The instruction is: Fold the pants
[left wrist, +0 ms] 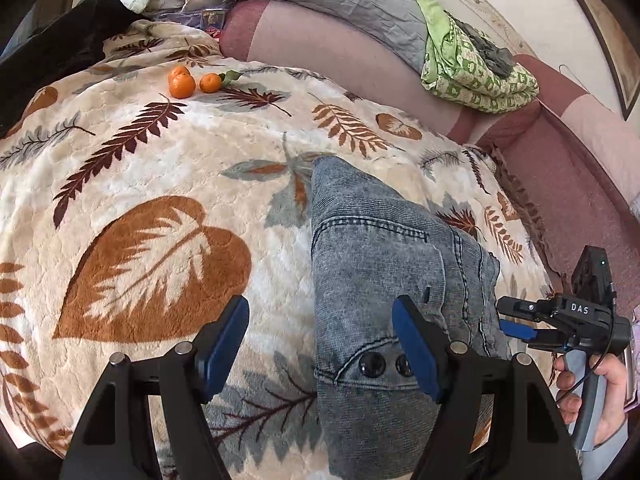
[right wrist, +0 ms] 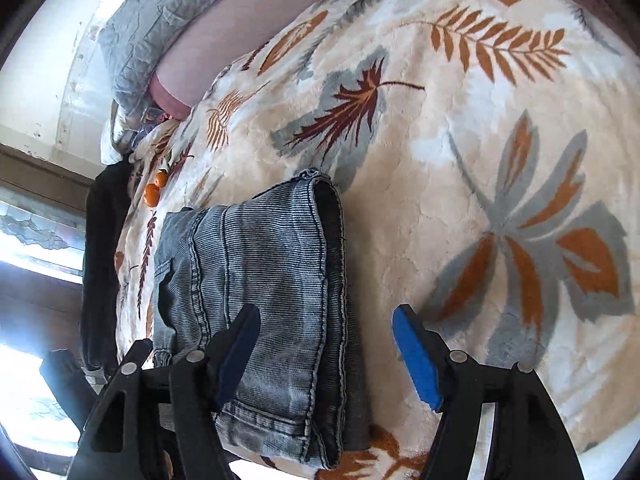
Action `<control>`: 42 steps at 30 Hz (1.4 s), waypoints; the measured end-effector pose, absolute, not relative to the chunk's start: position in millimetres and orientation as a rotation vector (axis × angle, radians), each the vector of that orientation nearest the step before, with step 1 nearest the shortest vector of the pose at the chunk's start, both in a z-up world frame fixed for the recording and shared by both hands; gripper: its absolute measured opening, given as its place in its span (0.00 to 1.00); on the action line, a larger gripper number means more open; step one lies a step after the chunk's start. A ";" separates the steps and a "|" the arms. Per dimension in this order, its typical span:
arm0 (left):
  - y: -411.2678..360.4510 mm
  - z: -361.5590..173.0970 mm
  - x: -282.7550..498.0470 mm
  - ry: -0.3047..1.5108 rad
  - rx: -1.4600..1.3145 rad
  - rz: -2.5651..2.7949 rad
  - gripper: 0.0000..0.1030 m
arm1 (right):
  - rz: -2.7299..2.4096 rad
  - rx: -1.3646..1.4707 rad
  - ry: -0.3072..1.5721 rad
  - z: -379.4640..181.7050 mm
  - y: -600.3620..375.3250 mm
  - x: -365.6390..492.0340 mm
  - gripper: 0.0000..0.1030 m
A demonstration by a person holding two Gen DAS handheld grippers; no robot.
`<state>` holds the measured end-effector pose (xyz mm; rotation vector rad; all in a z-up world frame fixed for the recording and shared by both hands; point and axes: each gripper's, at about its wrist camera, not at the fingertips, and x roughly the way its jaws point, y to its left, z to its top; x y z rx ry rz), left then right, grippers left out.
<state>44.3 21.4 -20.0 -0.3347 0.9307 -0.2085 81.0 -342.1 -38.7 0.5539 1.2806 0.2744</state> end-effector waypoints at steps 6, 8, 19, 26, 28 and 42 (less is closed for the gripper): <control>12.5 -35.6 80.8 1.033 -0.382 -0.250 0.73 | 0.320 0.557 1.287 -47.8 -331.6 93.7 0.81; 8.7 -43.6 87.0 1.059 -0.411 -0.278 0.73 | 0.333 0.556 1.286 -47.8 -329.6 93.4 0.81; -0.9 -54.0 90.4 1.068 -0.487 -0.362 0.73 | 0.388 0.580 1.317 -55.7 -309.1 94.0 0.81; -4.2 -53.0 88.9 1.060 -0.438 -0.364 0.72 | 0.352 0.461 1.303 -46.4 -285.0 84.0 0.69; -3.3 -53.5 88.8 1.059 -0.436 -0.367 0.70 | 0.355 0.456 1.296 -45.8 -283.9 82.7 0.68; -9.7 -39.1 74.7 0.992 -0.309 -0.349 0.27 | 0.420 0.391 1.203 -22.7 -275.2 68.3 0.32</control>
